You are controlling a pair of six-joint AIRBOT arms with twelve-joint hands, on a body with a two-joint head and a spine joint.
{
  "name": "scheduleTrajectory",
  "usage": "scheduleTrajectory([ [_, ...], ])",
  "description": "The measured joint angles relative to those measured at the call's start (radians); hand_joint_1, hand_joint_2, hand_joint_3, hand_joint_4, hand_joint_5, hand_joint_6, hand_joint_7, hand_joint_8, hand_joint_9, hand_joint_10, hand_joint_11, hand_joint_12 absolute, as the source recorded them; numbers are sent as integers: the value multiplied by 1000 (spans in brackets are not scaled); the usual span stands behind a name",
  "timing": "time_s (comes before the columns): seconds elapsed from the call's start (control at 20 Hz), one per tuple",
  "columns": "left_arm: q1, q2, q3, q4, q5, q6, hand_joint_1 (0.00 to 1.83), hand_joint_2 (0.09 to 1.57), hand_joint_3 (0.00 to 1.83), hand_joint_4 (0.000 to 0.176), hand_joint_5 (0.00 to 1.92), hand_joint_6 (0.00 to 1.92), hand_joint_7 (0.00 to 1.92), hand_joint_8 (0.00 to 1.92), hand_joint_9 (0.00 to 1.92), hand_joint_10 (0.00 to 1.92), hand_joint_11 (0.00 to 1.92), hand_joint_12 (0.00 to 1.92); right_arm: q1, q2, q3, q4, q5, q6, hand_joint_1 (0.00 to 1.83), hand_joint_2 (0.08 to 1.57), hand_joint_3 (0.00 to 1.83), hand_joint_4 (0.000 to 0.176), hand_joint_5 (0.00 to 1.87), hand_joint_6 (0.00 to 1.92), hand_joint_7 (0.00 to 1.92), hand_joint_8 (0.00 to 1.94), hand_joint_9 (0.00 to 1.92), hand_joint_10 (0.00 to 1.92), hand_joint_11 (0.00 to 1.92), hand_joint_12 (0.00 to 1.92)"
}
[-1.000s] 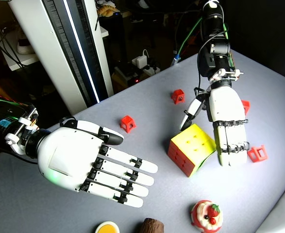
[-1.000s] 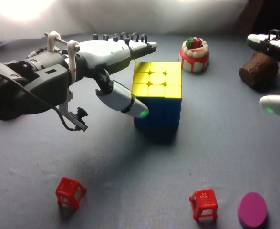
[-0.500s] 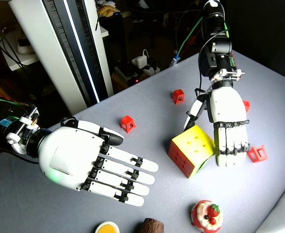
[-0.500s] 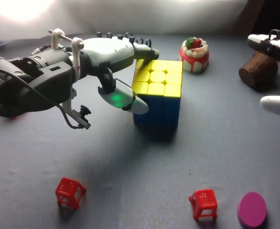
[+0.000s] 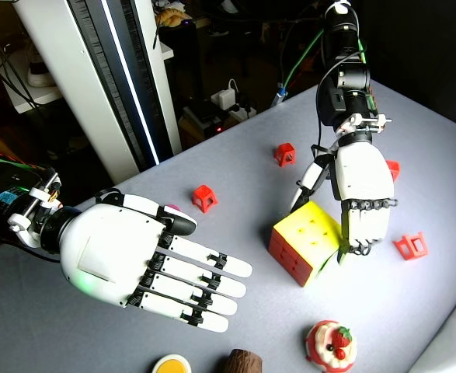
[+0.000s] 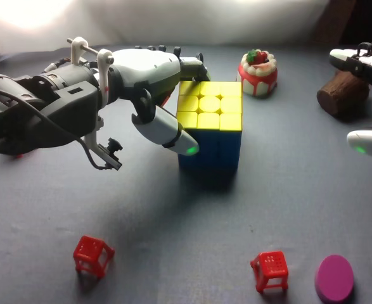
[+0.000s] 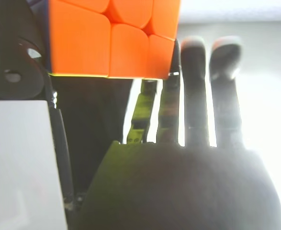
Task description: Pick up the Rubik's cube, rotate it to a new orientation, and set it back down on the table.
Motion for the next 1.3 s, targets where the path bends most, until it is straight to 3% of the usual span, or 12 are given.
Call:
scheduleTrajectory([
  [0.15, 0, 10, -11, 10, -8, 1, 956, 1129, 453, 0, 607, 1697, 556, 1921, 674, 1921, 852, 1921, 0, 0, 0, 0, 2, 0, 571, 1309, 23, 0, 0, 0, 0, 0, 0, 0, 0, 0],
  [0.35, 0, 23, -28, 19, -29, 0, 1096, 1034, 626, 0, 647, 1612, 646, 1797, 723, 1921, 802, 1921, 0, 0, 0, 0, 17, 0, 456, 1333, 20, 0, 0, 0, 0, 0, 0, 0, 24, 12],
  [0.55, 0, 56, -51, 62, -82, -31, 1082, 947, 881, 0, 630, 1760, 681, 1910, 853, 1921, 963, 1921, -5, 0, 0, -16, 62, 0, 345, 1381, 0, 0, 0, 0, 0, 0, 0, 0, 0, 893],
  [0.65, 0, 74, -67, 80, -123, -45, 1031, 1005, 584, 0, 863, 1906, 997, 1921, 1081, 1921, 1172, 1921, -5, -2, 0, -39, 85, 0, 231, 1469, 18, 0, 0, 0, 0, 0, 23, 11, 0, 1127],
  [0.75, 1, 90, -84, 103, -160, -64, 1235, 980, 445, 0, 1043, 1920, 1134, 1921, 1221, 1921, 1305, 1921, -5, -16, 16, -63, 117, 1, 153, 1545, 12, 0, 19, 7, 32, 6, 60, 38, 0, 893],
  [0.85, 5, 103, -98, 121, -200, -87, 1376, 940, 439, 0, 979, 1921, 1128, 1921, 1217, 1921, 1303, 1921, -5, -39, 45, -89, 139, 0, 5, 1556, 25, 0, 76, 34, 138, 35, 149, 145, 0, 1173],
  [0.9, 5, 111, -103, 133, -216, -91, 1116, 877, 834, 0, 775, 1780, 1033, 1921, 1130, 1921, 1201, 1921, -5, -54, 60, -93, 154, 0, 0, 1522, 5, 0, 92, 73, 171, 29, 77, 379, 0, 1175],
  [0.95, 5, 116, -110, 134, -229, -91, 1136, 782, 1130, 0, 759, 1803, 866, 1921, 1074, 1921, 1151, 1921, -5, -66, 77, -99, 162, 0, 0, 1499, 0, 0, 66, 73, 147, 12, 29, 458, 0, 1000],
  [1.05, 5, 136, -126, 140, -271, -94, 1151, 719, 1267, 0, 787, 1814, 860, 1921, 1079, 1921, 1162, 1921, -2, -100, 114, -103, 177, 0, 0, 1468, 0, 0, 64, 76, 107, 13, 7, 428, 0, 726],
  [1.15, 6, 148, -140, 163, -303, -100, 1115, 811, 1125, 22, 696, 1872, 790, 1863, 903, 1921, 986, 1921, 14, -127, 141, -121, 188, 0, 0, 1357, 0, 0, 25, 23, 51, 3, 12, 333, 0, 593],
  [1.2, 6, 153, -150, 166, -319, -102, 1134, 802, 1094, 0, 690, 1826, 828, 1795, 902, 1921, 971, 1921, 21, -146, 160, -130, 205, 0, 0, 1339, 0, 0, 52, 28, 94, 16, 45, 372, 0, 819],
  [1.3, 6, 161, -161, 184, -353, -111, 1166, 727, 1207, 0, 724, 1826, 914, 1775, 1003, 1921, 1081, 1921, 23, -174, 187, -132, 228, 0, 0, 1336, 0, 0, 99, 40, 135, 17, 21, 443, 0, 922],
])
